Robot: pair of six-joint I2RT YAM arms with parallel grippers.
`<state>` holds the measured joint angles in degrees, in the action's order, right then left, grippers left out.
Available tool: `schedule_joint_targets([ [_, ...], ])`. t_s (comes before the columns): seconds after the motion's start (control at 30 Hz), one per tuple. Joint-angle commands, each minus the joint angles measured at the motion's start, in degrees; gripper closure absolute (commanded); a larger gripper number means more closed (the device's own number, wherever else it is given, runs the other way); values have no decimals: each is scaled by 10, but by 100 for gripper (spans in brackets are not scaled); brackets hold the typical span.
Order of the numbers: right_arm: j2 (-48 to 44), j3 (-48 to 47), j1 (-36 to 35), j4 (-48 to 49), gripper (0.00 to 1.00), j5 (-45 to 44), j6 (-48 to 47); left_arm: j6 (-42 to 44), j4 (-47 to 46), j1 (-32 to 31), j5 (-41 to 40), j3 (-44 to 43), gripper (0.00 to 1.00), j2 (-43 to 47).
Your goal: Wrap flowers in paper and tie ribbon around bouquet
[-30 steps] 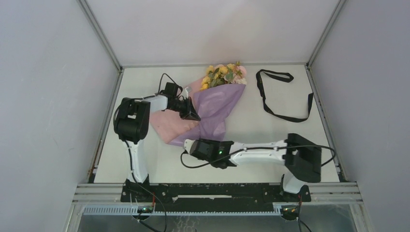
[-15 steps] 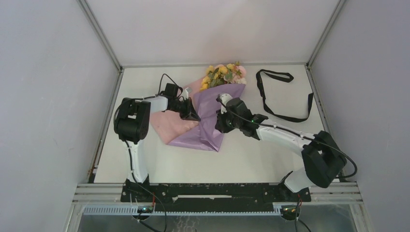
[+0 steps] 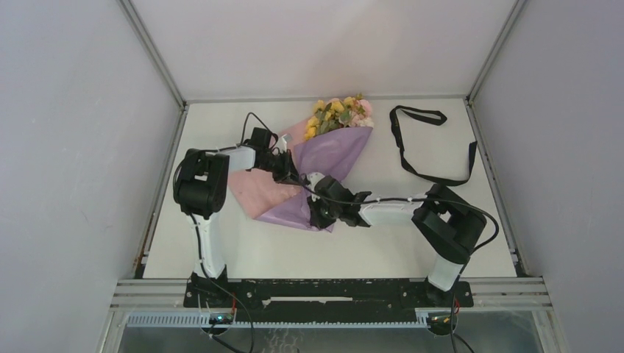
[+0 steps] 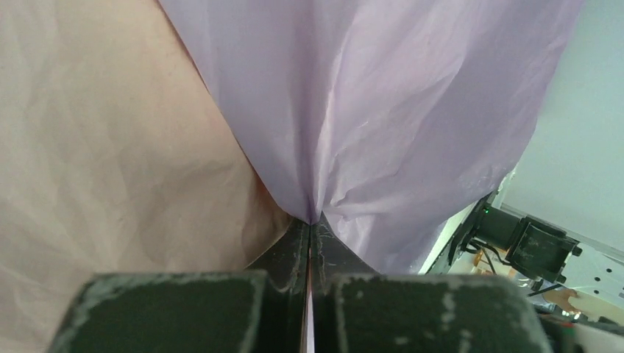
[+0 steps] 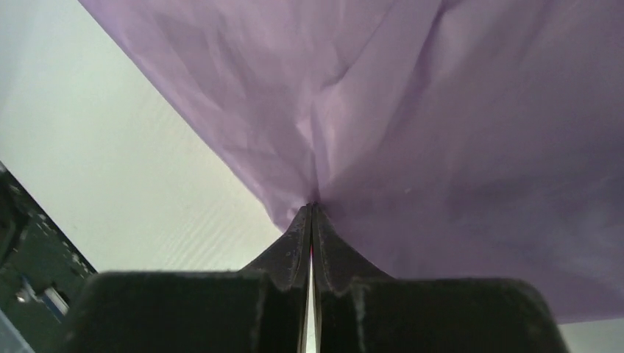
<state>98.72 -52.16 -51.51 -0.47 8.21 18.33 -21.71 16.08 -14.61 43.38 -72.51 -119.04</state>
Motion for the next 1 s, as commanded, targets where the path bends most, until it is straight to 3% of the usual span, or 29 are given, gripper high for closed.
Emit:
schedule_joint_targets([
  [0.0,-4,30,-44,-29,94,-24,14,31,23,0,-21,15,100,25],
  [0.13,-70,58,-63,-82,93,-31,32,36,24,0,-21,20,100,26],
  [0.27,-178,78,-18,-104,82,11,49,45,26,-5,-30,22,100,32],
  [0.33,-222,96,46,-75,69,54,73,48,24,-7,-28,26,100,37],
  [0.5,-255,136,182,22,20,89,141,57,24,-9,-36,31,100,48],
  [0.6,-223,136,229,88,7,128,166,61,24,-10,-40,33,100,48],
  [0.87,-103,97,232,143,15,147,167,66,27,-13,-47,36,100,43],
  [0.93,-69,81,232,152,25,156,171,65,27,-15,-47,35,100,43],
  [0.97,-53,77,231,158,34,161,174,66,28,-16,-47,35,100,43],
])
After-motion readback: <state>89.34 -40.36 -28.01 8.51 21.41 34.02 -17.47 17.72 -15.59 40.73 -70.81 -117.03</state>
